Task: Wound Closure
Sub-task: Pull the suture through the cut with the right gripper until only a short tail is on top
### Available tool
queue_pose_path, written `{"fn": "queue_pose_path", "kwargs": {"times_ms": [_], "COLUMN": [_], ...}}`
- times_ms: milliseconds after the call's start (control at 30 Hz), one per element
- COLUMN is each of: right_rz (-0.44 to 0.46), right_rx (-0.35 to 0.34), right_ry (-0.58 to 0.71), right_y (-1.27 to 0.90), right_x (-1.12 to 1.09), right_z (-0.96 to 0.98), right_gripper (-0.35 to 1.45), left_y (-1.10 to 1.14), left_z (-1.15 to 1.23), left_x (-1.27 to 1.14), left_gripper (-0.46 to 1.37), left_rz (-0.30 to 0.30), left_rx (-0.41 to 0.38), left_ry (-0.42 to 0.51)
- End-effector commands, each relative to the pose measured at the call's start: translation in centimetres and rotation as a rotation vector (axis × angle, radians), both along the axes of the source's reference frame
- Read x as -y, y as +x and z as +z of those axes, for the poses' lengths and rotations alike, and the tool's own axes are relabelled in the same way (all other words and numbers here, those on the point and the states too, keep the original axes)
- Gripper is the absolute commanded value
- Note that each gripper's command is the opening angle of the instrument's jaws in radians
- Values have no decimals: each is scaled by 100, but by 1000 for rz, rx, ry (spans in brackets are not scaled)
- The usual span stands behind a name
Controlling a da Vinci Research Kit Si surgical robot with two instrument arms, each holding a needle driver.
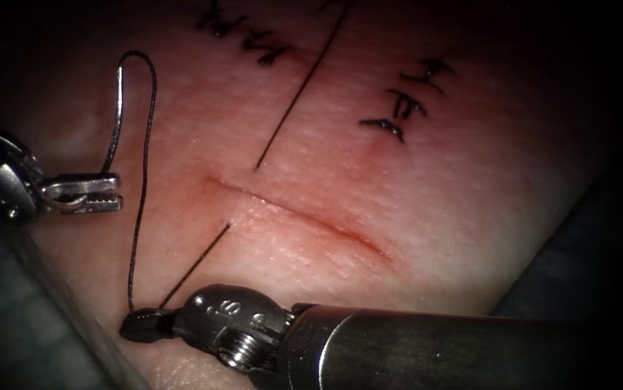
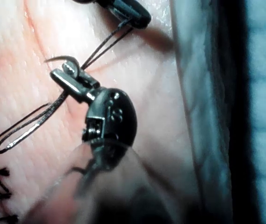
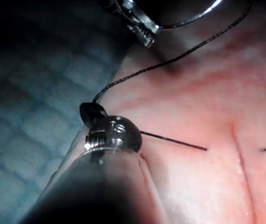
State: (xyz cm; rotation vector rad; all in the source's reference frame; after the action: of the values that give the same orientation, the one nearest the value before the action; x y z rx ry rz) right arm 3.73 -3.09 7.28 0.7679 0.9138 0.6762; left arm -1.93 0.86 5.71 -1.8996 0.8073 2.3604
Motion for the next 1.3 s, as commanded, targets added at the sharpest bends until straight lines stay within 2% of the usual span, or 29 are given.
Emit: {"fn": "queue_pose_path", "kwargs": {"times_ms": [33,133,167,200,233,267,333,467,567,667,833,1100,1300], "right_rz": [1,-16,-22,-34,-37,-16,-21,-48,-25,14,-30,-58,-18], "right_rx": [1,-9,-13,-20,-21,8,8,-3,0,-3,1,3,-53], "right_ry": [-1,-39,-53,-78,-88,-101,-145,-203,-283,-382,-489,-555,-620], "right_y": [2,4,3,2,1,-1,-5,-16,-25,-41,-71,-105,-129], "right_x": [0,-4,-6,-8,-9,-14,-20,-31,-43,-57,-73,-83,-89], "right_z": [0,4,6,8,10,15,22,32,35,35,34,49,61], "right_gripper": [-35,-35,-18,11,31,85,109,112,123,132,131,137,140], "left_y": [2,6,9,10,11,14,18,27,35,43,59,84,106], "left_z": [-2,-4,-4,-4,-3,-3,-2,-1,1,3,6,7,5], "left_x": [1,2,2,2,2,1,-1,-4,-9,-14,-21,-30,-38], "left_gripper": [-35,-35,-35,-35,-35,-35,-35,-35,-35,-35,-35,-35,-35], "left_rz": [4,5,9,8,5,3,-2,-10,-17,-32,-56,-87,-122], "left_rx": [-4,-4,-2,-4,-7,-10,-13,-37,-52,-64,-73,-89,-101], "left_ry": [1,2,1,2,3,5,13,4,3,5,5,-11,-13]}}
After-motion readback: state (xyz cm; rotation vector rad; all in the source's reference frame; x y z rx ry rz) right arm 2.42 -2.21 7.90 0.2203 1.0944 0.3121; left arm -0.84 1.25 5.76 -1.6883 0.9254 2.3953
